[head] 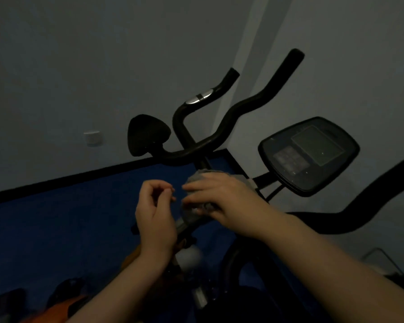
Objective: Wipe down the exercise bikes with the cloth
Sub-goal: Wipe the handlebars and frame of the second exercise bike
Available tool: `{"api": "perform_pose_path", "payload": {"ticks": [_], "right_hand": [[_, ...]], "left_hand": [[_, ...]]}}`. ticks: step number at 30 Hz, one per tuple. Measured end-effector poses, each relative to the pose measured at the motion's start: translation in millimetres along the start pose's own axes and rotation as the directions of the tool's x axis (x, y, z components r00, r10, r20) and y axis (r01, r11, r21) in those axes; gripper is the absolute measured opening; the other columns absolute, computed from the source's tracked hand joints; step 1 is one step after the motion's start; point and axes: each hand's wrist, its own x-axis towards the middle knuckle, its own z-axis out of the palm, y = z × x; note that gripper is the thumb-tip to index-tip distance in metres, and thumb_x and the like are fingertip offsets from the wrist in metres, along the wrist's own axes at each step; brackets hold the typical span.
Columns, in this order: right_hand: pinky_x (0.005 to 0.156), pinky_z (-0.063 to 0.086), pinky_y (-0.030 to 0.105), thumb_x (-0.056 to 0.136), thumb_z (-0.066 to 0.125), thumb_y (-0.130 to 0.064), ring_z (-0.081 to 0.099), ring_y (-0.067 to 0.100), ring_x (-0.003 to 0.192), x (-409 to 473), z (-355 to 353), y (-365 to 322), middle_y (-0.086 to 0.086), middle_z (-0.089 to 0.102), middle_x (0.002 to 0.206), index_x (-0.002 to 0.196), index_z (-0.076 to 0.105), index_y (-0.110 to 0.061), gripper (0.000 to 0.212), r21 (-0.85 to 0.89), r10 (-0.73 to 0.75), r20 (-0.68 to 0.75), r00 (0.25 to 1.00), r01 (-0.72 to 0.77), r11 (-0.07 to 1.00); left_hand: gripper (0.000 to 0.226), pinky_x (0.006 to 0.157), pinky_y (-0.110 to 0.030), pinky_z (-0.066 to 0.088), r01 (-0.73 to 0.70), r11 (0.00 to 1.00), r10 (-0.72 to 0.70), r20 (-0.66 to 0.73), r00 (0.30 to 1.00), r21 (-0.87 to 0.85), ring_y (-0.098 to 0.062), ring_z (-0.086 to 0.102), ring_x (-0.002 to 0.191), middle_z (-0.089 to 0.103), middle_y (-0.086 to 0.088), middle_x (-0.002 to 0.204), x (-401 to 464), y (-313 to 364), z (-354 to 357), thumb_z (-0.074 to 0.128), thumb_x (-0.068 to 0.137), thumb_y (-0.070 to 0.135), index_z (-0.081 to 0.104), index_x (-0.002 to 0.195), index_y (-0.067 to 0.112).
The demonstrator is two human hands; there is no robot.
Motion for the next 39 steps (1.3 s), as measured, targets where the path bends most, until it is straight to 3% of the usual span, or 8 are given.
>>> {"api": "perform_pose_path", "payload": {"ticks": [3, 8, 11, 17, 20, 28, 33, 39], "right_hand": [[0.112, 0.023, 0.034, 0.085, 0.064, -0.010, 0.040, 0.023, 0.133, -11, 1, 0, -0.001, 0.048, 0.143, 0.127, 0.059, -0.026, 0.045, -0.061, 0.032, -0.020, 0.999, -0.033, 0.998], [0.113, 0.026, 0.037, 0.101, 0.038, -0.017, 0.018, 0.023, 0.142, -23, -3, 4, 0.004, 0.011, 0.159, 0.147, 0.025, -0.011, 0.048, -0.112, 0.549, 0.049, 0.834, -0.542, 0.833], [0.108, 0.032, 0.044, 0.099, 0.037, -0.018, 0.027, 0.033, 0.134, -3, -6, 20, 0.015, 0.023, 0.151, 0.144, 0.027, -0.009, 0.047, -0.107, 0.682, 0.108, 0.723, -0.674, 0.731], [0.105, 0.022, 0.021, 0.103, 0.033, -0.024, 0.026, 0.015, 0.139, -22, -10, -6, -0.003, 0.028, 0.154, 0.147, 0.030, -0.020, 0.044, 0.088, 0.656, 0.013, 0.754, -0.655, 0.751], [0.106, 0.026, 0.028, 0.103, 0.032, -0.022, 0.030, 0.022, 0.137, -4, -13, 1, 0.005, 0.033, 0.151, 0.143, 0.036, -0.015, 0.041, 0.111, 0.704, 0.053, 0.708, -0.705, 0.700], [0.094, 0.049, 0.028, 0.088, 0.063, -0.025, 0.061, 0.009, 0.106, -35, -44, 9, -0.008, 0.067, 0.117, 0.119, 0.065, -0.030, 0.031, 0.307, 0.809, 0.015, 0.588, -0.773, 0.555], [0.089, 0.044, 0.025, 0.092, 0.058, -0.022, 0.059, 0.018, 0.110, -63, -87, 75, -0.002, 0.064, 0.123, 0.125, 0.060, -0.029, 0.034, 0.301, 0.843, -0.459, 0.280, -0.843, 0.445], [0.118, -0.004, 0.042, 0.102, 0.019, -0.037, -0.010, 0.025, 0.146, -21, -47, 150, -0.002, -0.006, 0.160, 0.152, 0.002, -0.020, 0.055, -0.099, 0.855, -0.256, 0.450, -0.892, 0.440]], "left_hand": [[0.015, 0.071, -0.027, 0.046, -0.002, 1.000, 0.003, 0.065, 0.998, -0.017, -0.014, 0.056, 0.076, 0.057, -0.006, 0.082, 6, 0, 6, 0.047, 0.093, 0.003, 0.055, 0.083, 0.011], [0.010, 0.069, -0.014, 0.044, -0.091, 0.996, 0.092, 0.231, 0.969, -0.019, -0.006, 0.057, 0.076, 0.060, 0.003, 0.081, 17, 12, 29, 0.048, 0.083, 0.016, 0.057, 0.083, 0.016], [0.011, 0.071, -0.016, 0.045, -0.114, 0.993, 0.108, 0.323, 0.940, 0.001, -0.006, 0.058, 0.079, 0.061, 0.006, 0.083, 27, 13, 42, 0.048, 0.084, 0.019, 0.058, 0.084, 0.018], [0.010, 0.069, -0.036, 0.049, -0.185, 0.982, 0.165, 0.291, 0.942, 0.041, -0.009, 0.059, 0.077, 0.062, 0.012, 0.081, 24, 3, 45, 0.048, 0.083, 0.026, 0.058, 0.082, 0.024], [0.011, 0.075, -0.049, 0.048, -0.224, 0.973, 0.196, 0.309, 0.931, 0.058, -0.010, 0.060, 0.078, 0.062, 0.013, 0.082, 23, 3, 45, 0.046, 0.082, 0.031, 0.057, 0.083, 0.028], [0.009, 0.064, -0.019, 0.045, -0.334, 0.939, 0.213, 0.614, 0.760, 0.088, -0.007, 0.058, 0.075, 0.060, 0.011, 0.079, 55, 44, 78, 0.051, 0.090, 0.025, 0.055, 0.085, 0.030], [0.019, 0.082, -0.034, 0.048, -0.567, 0.690, -0.069, 0.821, 0.567, 0.450, -0.012, 0.055, 0.095, 0.060, 0.002, 0.107, 69, 34, 120, 0.042, 0.096, 0.031, 0.056, 0.105, 0.021], [0.030, 0.086, -0.028, 0.039, -0.669, 0.564, -0.087, 0.841, 0.534, 0.483, -0.013, 0.050, 0.108, 0.054, 0.006, 0.119, 67, 23, 120, 0.032, 0.098, 0.038, 0.048, 0.119, 0.025]]}}
